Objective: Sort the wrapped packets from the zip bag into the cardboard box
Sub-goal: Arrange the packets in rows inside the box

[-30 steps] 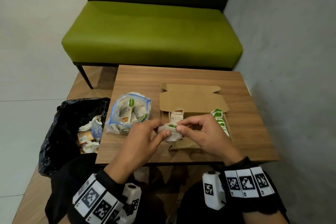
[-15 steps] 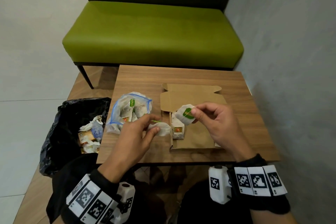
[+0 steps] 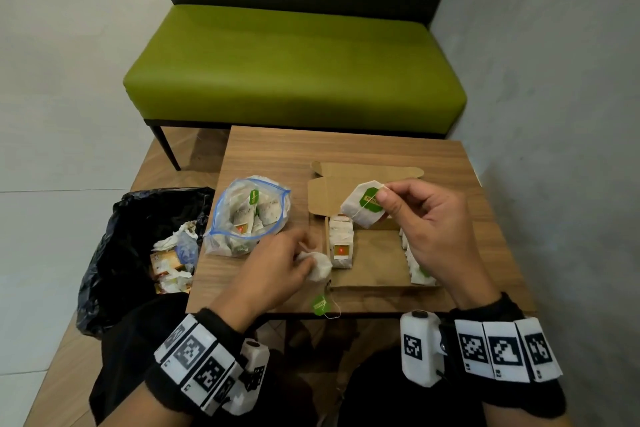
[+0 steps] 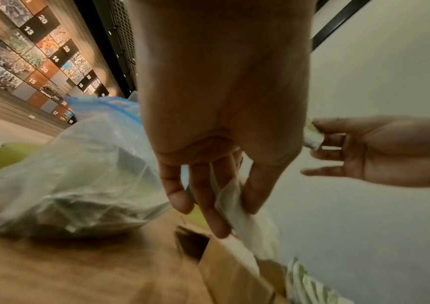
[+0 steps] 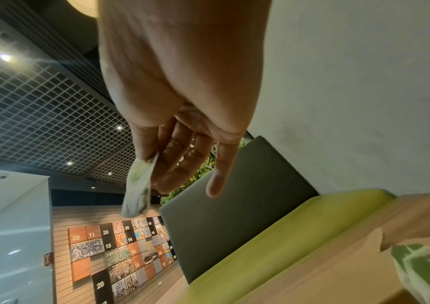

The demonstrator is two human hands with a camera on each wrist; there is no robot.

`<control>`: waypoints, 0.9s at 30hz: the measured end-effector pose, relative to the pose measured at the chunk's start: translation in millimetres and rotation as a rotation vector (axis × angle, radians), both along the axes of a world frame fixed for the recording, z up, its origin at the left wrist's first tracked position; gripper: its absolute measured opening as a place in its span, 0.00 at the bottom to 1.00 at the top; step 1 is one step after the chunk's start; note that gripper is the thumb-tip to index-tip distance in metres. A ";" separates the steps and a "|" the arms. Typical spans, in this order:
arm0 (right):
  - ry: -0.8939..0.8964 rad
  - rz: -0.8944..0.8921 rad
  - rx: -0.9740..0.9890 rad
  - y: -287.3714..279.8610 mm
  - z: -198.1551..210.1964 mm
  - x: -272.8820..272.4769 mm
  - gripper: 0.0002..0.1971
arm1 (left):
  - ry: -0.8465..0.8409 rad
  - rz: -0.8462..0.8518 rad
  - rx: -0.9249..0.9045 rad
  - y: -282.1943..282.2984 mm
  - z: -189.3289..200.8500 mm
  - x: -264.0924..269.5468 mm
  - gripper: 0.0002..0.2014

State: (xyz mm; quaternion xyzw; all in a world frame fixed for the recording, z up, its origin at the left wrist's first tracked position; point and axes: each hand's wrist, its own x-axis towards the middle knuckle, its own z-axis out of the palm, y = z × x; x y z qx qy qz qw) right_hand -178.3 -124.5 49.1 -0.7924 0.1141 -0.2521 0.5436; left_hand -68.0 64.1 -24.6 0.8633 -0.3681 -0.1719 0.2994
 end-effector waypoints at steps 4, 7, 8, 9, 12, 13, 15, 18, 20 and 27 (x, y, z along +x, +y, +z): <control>0.020 -0.058 -0.049 -6.3 -1.1 -4.5 0.04 | -0.114 0.137 0.053 3.6 -19.4 1.0 0.07; 0.058 -0.080 -0.056 -8.2 -7.5 -5.3 0.05 | -0.168 0.181 0.090 4.0 -29.2 0.5 0.04; 0.080 -0.083 -0.052 -8.2 -10.9 -4.4 0.05 | -0.181 0.163 0.097 4.7 -33.4 -0.1 0.08; 0.101 -0.083 -0.042 -8.3 -15.0 -3.2 0.05 | -0.194 0.145 0.090 4.8 -33.2 -1.8 0.11; 0.136 -0.059 -0.009 -5.9 -28.6 1.9 0.04 | -0.321 0.090 -0.061 3.0 -26.6 -5.9 0.11; 0.144 -0.052 0.006 -3.9 -33.3 4.0 0.04 | -0.350 0.089 -0.120 1.6 -23.7 -7.0 0.12; 0.142 -0.032 0.048 2.4 -41.7 8.3 0.03 | -0.257 0.117 -0.253 -1.8 -19.7 -9.4 0.19; 0.120 0.006 0.131 12.1 -52.2 13.5 0.04 | 0.175 0.110 -0.404 -10.6 -12.1 -15.1 0.33; 0.121 0.017 0.163 16.0 -58.1 15.2 0.05 | 0.402 0.104 -0.461 -14.4 -10.6 -15.8 0.32; 0.266 -0.041 -0.132 6.5 -74.6 8.9 0.11 | 0.263 0.113 -0.318 -5.1 -17.5 -1.9 0.17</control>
